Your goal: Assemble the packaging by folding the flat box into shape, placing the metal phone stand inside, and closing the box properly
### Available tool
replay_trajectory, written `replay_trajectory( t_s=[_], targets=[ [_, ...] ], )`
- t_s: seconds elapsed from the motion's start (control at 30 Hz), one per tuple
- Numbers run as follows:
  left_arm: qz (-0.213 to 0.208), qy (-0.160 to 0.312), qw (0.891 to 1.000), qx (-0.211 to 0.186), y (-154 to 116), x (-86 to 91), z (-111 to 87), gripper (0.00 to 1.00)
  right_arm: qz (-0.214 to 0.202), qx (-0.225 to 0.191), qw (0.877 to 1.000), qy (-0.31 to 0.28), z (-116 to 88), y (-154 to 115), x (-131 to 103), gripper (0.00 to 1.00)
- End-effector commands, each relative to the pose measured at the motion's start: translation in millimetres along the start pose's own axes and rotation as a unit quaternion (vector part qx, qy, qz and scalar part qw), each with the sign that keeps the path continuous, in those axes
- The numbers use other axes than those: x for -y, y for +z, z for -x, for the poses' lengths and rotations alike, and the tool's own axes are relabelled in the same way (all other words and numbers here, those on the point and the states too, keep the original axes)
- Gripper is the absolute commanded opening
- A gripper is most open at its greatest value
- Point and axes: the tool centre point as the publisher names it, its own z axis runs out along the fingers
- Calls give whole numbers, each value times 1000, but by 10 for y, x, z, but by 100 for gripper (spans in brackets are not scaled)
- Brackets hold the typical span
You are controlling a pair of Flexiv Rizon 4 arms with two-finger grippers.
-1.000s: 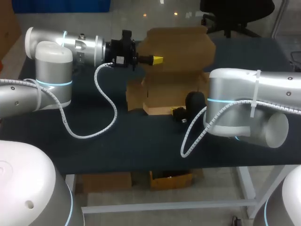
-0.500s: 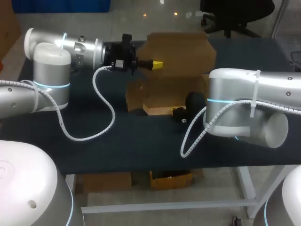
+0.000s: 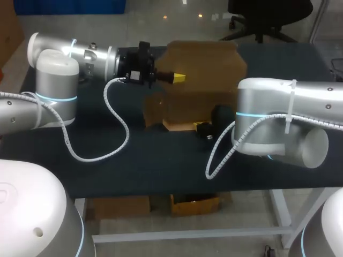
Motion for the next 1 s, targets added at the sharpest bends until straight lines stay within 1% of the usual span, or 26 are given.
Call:
replay_trajectory(
  t_s=[0.03,0.2,1.0],
  targets=[
    [3,-2,1000,-2,-24,-18,-9,0,3,3,1000,0,-1,34,42,0],
    [1,-8,1000,3,3,-39,1,0,3,3,1000,0,-1,34,42,0],
    [-8,-21,1000,0,96,-115,-37,0,3,3,1000,0,-1,34,42,0]
  ],
)
